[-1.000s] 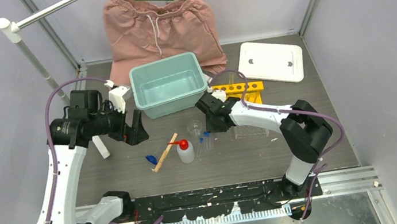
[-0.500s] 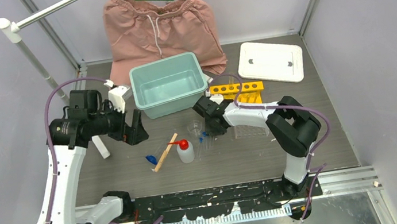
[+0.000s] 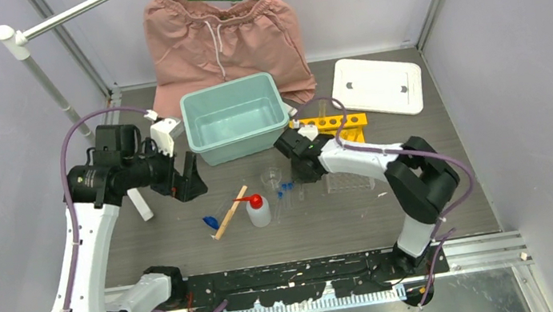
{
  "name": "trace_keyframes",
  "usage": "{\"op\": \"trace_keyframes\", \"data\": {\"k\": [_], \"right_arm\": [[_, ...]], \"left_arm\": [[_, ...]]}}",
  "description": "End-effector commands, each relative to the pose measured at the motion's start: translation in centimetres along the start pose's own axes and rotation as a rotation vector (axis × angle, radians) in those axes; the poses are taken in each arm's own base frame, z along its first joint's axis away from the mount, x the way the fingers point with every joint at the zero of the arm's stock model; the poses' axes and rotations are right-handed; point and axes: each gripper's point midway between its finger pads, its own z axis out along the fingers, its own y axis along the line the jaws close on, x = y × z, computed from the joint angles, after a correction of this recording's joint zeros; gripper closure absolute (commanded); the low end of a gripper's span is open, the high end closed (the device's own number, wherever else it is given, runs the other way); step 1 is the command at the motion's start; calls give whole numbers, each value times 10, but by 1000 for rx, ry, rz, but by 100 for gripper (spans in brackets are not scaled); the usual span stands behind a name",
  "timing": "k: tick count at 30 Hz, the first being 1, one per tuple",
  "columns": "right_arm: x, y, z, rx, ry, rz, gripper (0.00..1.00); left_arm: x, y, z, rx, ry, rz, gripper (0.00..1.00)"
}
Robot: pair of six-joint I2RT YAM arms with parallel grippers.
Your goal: Organize the chemistry lab equipment
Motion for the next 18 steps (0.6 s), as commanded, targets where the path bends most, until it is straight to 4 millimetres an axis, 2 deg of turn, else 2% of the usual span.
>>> {"op": "trace_keyframes", "data": {"k": [1,5,9,11,13,18], "right_arm": [[-41,-3,-62,-56,-146,34,99],[-58,3,-115,-166,-210,49,99],[-85,19,-179,-332,-308,71,99],[-96,40,-206,-447,-334,83,99],[-104,70,-229,-564,-358,86,99],[-110,138,-259,-730,-379,54,99]], "left_arm": [[-22,-8,-9,26,-85,38,0],[-26,-14,-9,57,-107,26,0],[-30,-23,-7,115,-126,4,0],[-34,-31,-2,172,-142,-37,1],[-41,-39,4,235,-159,-92,1],[-59,-48,13,309,-176,-155,3]]}}
